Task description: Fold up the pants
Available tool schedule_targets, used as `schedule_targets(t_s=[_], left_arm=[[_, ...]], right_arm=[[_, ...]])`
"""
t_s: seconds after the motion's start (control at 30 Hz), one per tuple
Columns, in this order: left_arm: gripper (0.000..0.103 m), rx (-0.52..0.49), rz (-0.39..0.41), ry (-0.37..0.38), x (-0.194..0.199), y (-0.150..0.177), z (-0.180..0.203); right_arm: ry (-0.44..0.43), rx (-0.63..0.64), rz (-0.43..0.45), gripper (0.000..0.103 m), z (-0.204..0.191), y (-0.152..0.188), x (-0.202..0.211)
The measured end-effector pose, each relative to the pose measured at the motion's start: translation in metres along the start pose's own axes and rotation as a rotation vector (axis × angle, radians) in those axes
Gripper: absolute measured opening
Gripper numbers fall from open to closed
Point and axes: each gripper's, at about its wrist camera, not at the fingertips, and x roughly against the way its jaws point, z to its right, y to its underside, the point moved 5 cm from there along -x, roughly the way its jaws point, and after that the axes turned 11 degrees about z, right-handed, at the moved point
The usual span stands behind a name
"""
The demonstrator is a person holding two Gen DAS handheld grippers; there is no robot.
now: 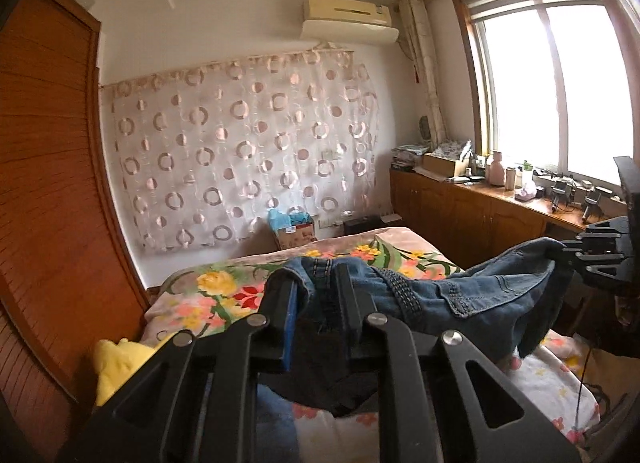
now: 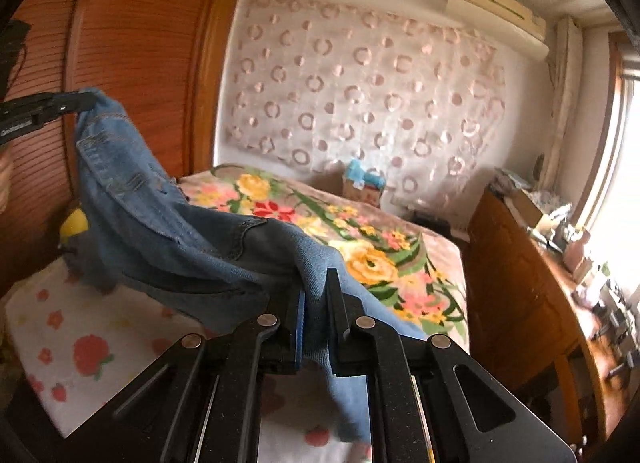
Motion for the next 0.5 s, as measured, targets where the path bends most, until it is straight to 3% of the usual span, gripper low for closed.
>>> schedule_targets(t_s=[0.2, 0.37, 0.5], left_arm=[[0.014, -0.003, -0.025, -0.025, 0.052, 0.031, -0.019], [0.014, 0.006, -0.111, -0.034, 0.09, 0.089, -0.025], [0.014, 0.037, -0.148, -0.051, 0.115, 0.127, -0.029]], right_arm=[[-0.091, 0.004, -0.029, 0.006, -0.057, 0.018, 0.03], [-0.192, -0.016, -0.097, 0.006, -0.116, 0.062, 0.039], [-0.228, -0.071, -0.146, 0.006, -0.139, 0.092, 0.038]])
